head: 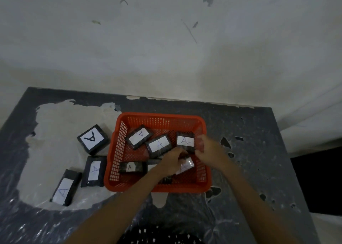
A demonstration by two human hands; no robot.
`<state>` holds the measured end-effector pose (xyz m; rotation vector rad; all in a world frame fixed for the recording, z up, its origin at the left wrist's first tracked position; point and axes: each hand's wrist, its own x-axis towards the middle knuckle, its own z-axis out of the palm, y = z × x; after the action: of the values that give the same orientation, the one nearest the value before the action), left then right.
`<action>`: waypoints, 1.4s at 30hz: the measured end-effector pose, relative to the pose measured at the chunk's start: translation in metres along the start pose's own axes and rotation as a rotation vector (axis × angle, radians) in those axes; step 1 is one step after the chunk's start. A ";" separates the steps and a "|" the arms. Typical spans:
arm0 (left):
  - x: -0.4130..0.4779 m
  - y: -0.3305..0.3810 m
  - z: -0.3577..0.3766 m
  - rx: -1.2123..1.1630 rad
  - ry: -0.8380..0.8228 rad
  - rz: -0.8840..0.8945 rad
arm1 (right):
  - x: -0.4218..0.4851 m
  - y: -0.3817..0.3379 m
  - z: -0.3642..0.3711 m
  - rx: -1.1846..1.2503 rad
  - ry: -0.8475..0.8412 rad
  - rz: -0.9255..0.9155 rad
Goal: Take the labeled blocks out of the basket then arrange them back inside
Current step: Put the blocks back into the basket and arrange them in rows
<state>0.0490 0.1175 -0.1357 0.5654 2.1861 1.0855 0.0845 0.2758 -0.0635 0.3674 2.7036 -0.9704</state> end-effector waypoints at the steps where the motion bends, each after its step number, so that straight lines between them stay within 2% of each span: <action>1: 0.002 0.000 0.003 0.067 -0.048 0.025 | 0.002 -0.001 -0.004 -0.011 0.024 -0.018; 4: 0.003 -0.004 0.013 0.251 -0.120 0.066 | 0.006 -0.002 -0.003 -0.035 0.017 -0.051; 8: -0.002 -0.009 0.014 0.314 -0.071 0.124 | 0.013 0.000 0.015 -0.091 -0.007 -0.091; 10: -0.005 -0.011 0.004 0.350 0.055 0.175 | 0.020 0.001 0.026 -0.135 -0.038 -0.084; 12: -0.007 -0.017 -0.011 0.445 0.271 0.205 | 0.028 0.000 0.035 -0.205 -0.064 -0.092; 13: -0.008 -0.022 -0.020 0.497 0.356 0.178 | 0.032 0.000 0.039 -0.248 -0.064 -0.112; 15: -0.009 -0.032 -0.038 0.575 0.407 0.068 | 0.042 -0.001 0.046 -0.358 -0.051 -0.179; 18: -0.007 -0.046 -0.058 0.642 0.290 -0.023 | 0.057 0.001 0.052 -0.513 -0.067 -0.216; 22: 0.004 -0.050 -0.068 0.760 0.103 -0.011 | 0.068 0.004 0.053 -0.585 -0.097 -0.199; 31: 0.026 -0.053 -0.069 0.751 0.064 0.124 | 0.079 0.009 0.054 -0.661 -0.059 -0.204; 35: 0.028 -0.060 -0.074 0.673 0.003 0.140 | 0.084 0.004 0.052 -0.551 -0.120 -0.271; 38: 0.028 -0.064 -0.083 0.573 0.110 0.158 | 0.084 -0.003 0.061 -0.491 -0.160 -0.397; 40: 0.025 -0.068 -0.097 0.576 0.201 0.101 | 0.083 -0.006 0.068 -0.493 -0.192 -0.422; 42: 0.021 -0.075 -0.113 0.678 0.157 0.045 | 0.083 -0.008 0.074 -0.498 -0.203 -0.412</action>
<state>-0.0522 0.0260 -0.1517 0.8386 2.6865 0.3873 0.0149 0.2341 -0.1396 -0.3740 2.7491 -0.3536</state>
